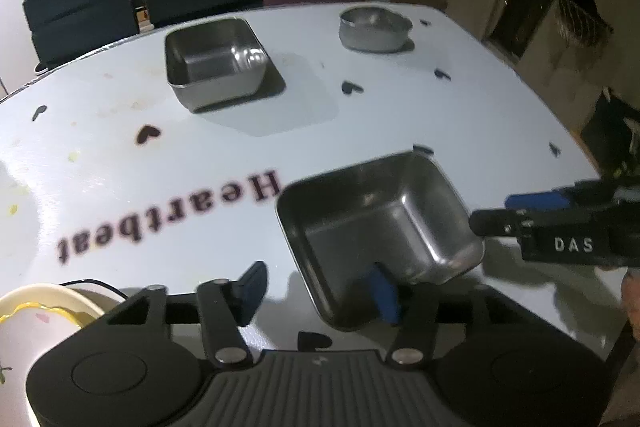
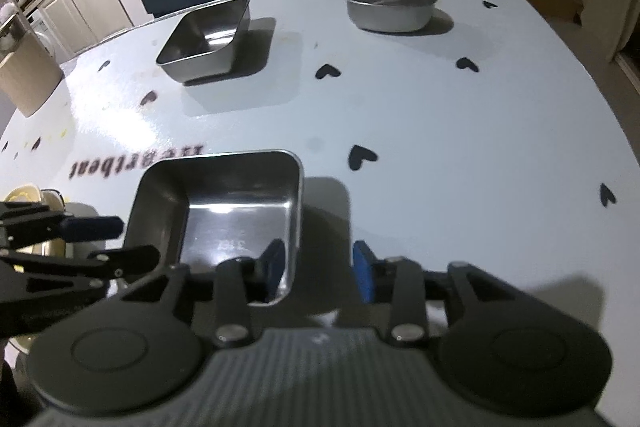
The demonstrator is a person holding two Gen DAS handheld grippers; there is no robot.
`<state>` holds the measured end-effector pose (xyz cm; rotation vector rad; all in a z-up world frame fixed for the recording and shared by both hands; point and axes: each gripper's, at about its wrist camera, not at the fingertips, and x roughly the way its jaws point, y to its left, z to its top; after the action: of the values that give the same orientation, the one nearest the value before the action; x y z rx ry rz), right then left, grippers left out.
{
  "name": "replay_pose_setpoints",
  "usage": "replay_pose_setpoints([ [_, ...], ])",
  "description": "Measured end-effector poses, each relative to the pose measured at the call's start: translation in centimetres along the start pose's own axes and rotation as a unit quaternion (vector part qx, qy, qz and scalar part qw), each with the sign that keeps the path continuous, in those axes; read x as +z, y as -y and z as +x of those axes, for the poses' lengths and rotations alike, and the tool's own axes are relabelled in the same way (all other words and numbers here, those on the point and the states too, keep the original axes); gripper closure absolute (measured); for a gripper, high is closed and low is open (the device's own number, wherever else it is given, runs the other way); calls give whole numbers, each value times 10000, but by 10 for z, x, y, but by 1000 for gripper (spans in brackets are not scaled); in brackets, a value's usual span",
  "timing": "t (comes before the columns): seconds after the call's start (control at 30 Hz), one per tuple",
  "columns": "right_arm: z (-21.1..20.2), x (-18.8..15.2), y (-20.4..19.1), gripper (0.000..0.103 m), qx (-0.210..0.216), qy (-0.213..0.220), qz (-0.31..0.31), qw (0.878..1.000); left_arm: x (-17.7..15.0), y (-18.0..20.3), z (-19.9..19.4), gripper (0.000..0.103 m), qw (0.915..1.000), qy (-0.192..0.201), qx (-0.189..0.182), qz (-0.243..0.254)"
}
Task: Organize plates and bowls
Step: 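Lower the steel tray onto the table and open both grippers, then move both grippers to the rim of the second rectangular steel tray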
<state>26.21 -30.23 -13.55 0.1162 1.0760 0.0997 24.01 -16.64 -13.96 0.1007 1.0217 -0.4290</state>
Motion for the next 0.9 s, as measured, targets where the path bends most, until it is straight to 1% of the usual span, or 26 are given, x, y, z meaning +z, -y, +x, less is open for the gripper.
replay_pose_setpoints([
  [0.03, -3, -1, 2, 49, 2, 36, 24, 10000, 1, -1, -3, 31, 10000, 44, 8, -35],
  [0.07, -6, -1, 4, 45, 9, 83, 40, 10000, 2, -2, -6, 28, 9999, 101, 24, -64],
  [0.13, -13, -2, 8, 40, 15, 217, 77, 9997, 4, -5, -13, 18, 9997, 219, 71, -103],
  [0.17, -17, -2, 10, 34, 9, 284, 103, 9995, 5, -6, -15, 16, 9996, 254, 101, -123],
  [0.2, -21, -2, 12, 30, 1, 363, 160, 9992, 6, -8, -17, 11, 9994, 282, 122, -148],
  [0.23, -24, -2, 14, 20, 19, 441, 208, 9988, 7, -10, -20, 8, 9992, 330, 145, -190],
  [0.27, -27, -1, 16, 15, 42, 521, 258, 9983, 8, -12, -22, 6, 9989, 379, 164, -228],
  [0.3, -29, 1, 18, 13, 51, 597, 308, 9977, 9, -13, -24, 4, 9986, 419, 181, -254],
  [0.37, -34, 4, 20, 3, 16, 748, 372, 9965, 12, -17, -26, 1, 9980, 494, 239, -304],
  [0.4, -36, 5, 20, 1, -12, 821, 376, 9959, 14, -20, -28, 0, 9976, 534, 283, -332],
  [0.6, -38, 18, 14, 0, -112, 1106, 496, 9926, 25, -40, -34, 0, 9945, 812, 482, -447],
  [0.8, -31, 40, 3, 0, -106, 1331, 758, 9881, 35, -71, -35, 0, 9890, 1060, 584, -854],
  [0.9, -26, 51, -1, 0, -18, 1379, 988, 9855, 40, -86, -34, 0, 9858, 1149, 621, -1057],
])
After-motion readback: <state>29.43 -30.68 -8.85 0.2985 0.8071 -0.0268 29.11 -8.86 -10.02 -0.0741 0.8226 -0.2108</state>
